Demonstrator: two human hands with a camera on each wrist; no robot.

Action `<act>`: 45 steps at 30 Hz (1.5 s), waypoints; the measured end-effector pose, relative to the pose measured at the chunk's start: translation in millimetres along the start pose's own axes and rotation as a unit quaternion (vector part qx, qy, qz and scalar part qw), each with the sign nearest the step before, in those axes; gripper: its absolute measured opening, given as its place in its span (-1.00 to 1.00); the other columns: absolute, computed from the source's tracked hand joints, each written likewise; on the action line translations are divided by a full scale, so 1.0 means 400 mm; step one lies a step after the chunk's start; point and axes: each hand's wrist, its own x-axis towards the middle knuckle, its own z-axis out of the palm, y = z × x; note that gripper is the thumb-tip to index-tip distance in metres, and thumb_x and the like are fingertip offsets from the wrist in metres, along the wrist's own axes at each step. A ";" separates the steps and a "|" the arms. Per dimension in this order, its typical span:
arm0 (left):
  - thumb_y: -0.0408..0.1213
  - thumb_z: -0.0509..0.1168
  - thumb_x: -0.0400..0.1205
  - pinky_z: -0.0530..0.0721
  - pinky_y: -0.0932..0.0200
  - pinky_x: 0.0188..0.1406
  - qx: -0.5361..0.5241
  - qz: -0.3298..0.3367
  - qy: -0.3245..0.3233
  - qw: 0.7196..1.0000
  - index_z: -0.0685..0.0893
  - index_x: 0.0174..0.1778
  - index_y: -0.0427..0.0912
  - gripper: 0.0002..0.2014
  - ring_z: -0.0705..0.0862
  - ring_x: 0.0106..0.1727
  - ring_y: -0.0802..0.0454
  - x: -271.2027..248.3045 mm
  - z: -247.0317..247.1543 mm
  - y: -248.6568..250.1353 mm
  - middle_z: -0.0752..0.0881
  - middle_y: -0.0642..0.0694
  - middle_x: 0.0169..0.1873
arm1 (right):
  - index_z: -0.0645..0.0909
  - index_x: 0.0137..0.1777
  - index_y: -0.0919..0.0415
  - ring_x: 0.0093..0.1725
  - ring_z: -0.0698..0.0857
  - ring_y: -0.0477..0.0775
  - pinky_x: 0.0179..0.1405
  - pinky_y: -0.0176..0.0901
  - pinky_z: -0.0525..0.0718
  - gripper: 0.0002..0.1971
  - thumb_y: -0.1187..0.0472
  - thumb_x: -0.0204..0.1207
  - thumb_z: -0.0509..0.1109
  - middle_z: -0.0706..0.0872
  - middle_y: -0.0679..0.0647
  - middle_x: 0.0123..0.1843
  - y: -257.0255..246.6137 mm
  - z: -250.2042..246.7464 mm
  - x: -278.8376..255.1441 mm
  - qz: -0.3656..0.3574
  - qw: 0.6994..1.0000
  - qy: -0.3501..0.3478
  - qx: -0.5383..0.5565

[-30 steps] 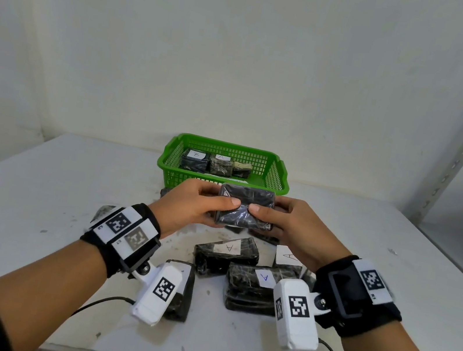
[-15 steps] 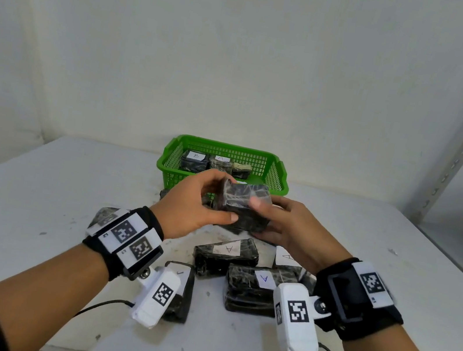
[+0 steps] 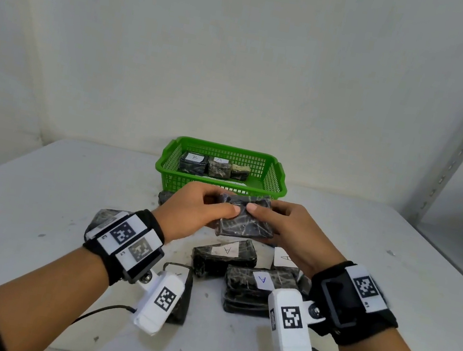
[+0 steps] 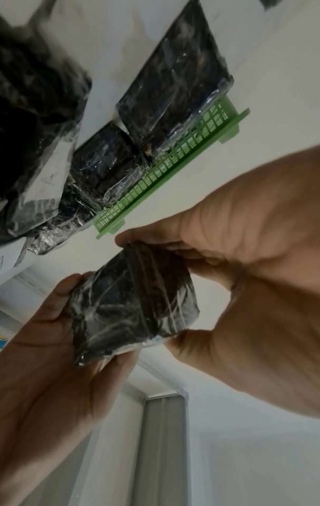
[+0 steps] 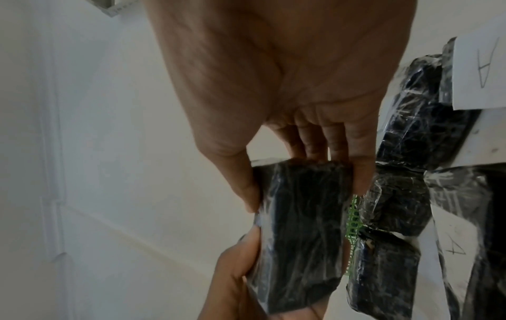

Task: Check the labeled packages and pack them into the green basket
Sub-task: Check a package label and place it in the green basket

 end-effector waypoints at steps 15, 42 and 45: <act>-0.36 0.36 0.65 0.77 -0.16 0.09 -0.093 -0.036 0.013 0.995 0.78 0.14 -0.30 -0.80 0.79 0.11 -0.25 0.007 -0.008 0.005 0.80 -0.35 0.08 | 0.63 0.43 0.35 0.18 0.87 0.21 0.37 0.25 0.76 -0.46 0.26 0.47 0.67 0.88 0.20 0.18 -0.010 -0.007 0.013 -0.013 1.000 0.014 -0.003; -0.42 0.61 0.40 0.74 -0.13 0.22 -0.020 0.040 0.006 0.999 0.59 0.35 0.04 -0.37 0.72 0.27 0.04 -0.005 -0.020 0.006 0.72 0.07 0.25 | 0.80 0.25 0.25 0.09 0.87 0.20 0.21 0.01 0.80 -0.60 -0.03 0.57 0.49 0.89 0.17 0.15 -0.052 0.002 -0.022 -0.017 0.998 -0.055 0.033; -0.27 0.63 0.39 0.74 -0.07 0.22 -0.118 0.004 -0.054 0.992 0.53 0.45 -0.11 -0.30 0.71 0.32 -0.06 -0.011 -0.016 0.009 0.69 -0.10 0.33 | 0.78 0.25 0.31 0.10 0.88 0.14 0.19 -0.06 0.81 -0.56 0.04 0.46 0.54 0.90 0.15 0.14 -0.050 -0.004 -0.018 -0.043 0.998 -0.045 0.030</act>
